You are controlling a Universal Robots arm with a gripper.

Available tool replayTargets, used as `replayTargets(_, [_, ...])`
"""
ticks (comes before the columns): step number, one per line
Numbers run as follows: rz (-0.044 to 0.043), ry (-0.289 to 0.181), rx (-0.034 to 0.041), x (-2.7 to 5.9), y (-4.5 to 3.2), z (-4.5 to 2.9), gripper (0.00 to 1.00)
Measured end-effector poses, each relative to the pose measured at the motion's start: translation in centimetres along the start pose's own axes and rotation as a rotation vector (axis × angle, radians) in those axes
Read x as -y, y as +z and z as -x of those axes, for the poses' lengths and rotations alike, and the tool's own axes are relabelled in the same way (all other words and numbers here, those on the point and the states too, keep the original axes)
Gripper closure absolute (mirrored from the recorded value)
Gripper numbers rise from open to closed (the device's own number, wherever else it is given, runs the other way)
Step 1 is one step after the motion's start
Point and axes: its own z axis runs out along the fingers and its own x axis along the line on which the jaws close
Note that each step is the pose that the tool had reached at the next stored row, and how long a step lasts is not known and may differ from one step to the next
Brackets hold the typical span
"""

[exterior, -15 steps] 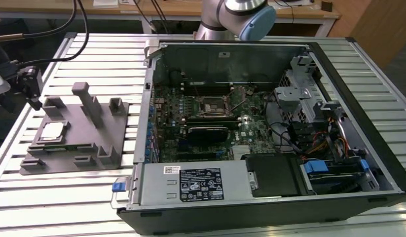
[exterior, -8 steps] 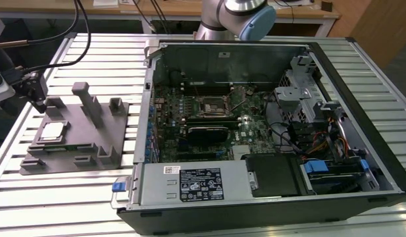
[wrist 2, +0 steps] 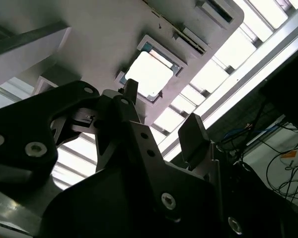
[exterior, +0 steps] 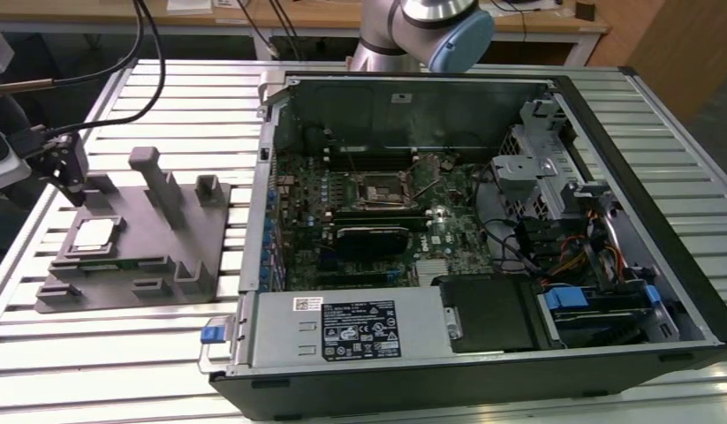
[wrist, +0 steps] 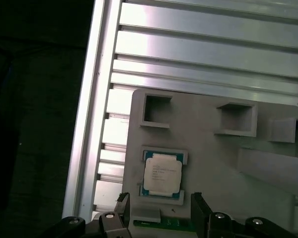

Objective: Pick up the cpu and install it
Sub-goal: 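Pick up the cpu and move it towards the insertion slot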

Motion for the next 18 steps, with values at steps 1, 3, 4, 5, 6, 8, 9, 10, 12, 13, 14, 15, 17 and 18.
replayTargets(1, [0.0, 0.003, 0.0002, 0.01, 0.1, 0.0, 0.4])
replayTargets(3, [0.0, 0.015, 0.0008, 0.01, 0.26, 0.0, 0.4])
replayTargets(4, [0.0, 0.02, 0.0011, 0.02, 0.33, 0.0, 0.4])
replayTargets(5, [-0.0001, 0.026, 0.0013, 0.02, 0.39, 0.0, 0.4])
replayTargets(6, [-0.0004, 0.032, 0.0017, 0.03, 0.46, 0.0, 0.4])
replayTargets(8, [-0.0013, 0.045, 0.0023, 0.03, 0.6, 0.0, 0.4])
replayTargets(9, [-0.0015, 0.053, 0.0027, 0.03, 0.7, 0.0, 0.4])
replayTargets(10, [-0.0017, 0.06, 0.003, 0.04, 0.78, 0.0, 0.4])
replayTargets(12, [-0.0017, 0.073, 0.0035, 0.05, 1.02, 0.0, 0.4])
replayTargets(13, [-0.0017, 0.078, 0.0039, 0.06, 1.17, 0.0, 0.4])
replayTargets(14, [-0.0017, 0.084, 0.0043, 0.06, 1.34, 0.01, 0.4])
replayTargets(15, [-0.0016, 0.09, 0.0046, 0.06, 1.51, 0.01, 0.4])
replayTargets(17, [-0.0017, 0.101, 0.0051, 0.08, 1.86, 0.01, 0.4])
replayTargets(18, [-0.0017, 0.106, 0.0052, 0.08, 2.04, 0.01, 0.4])
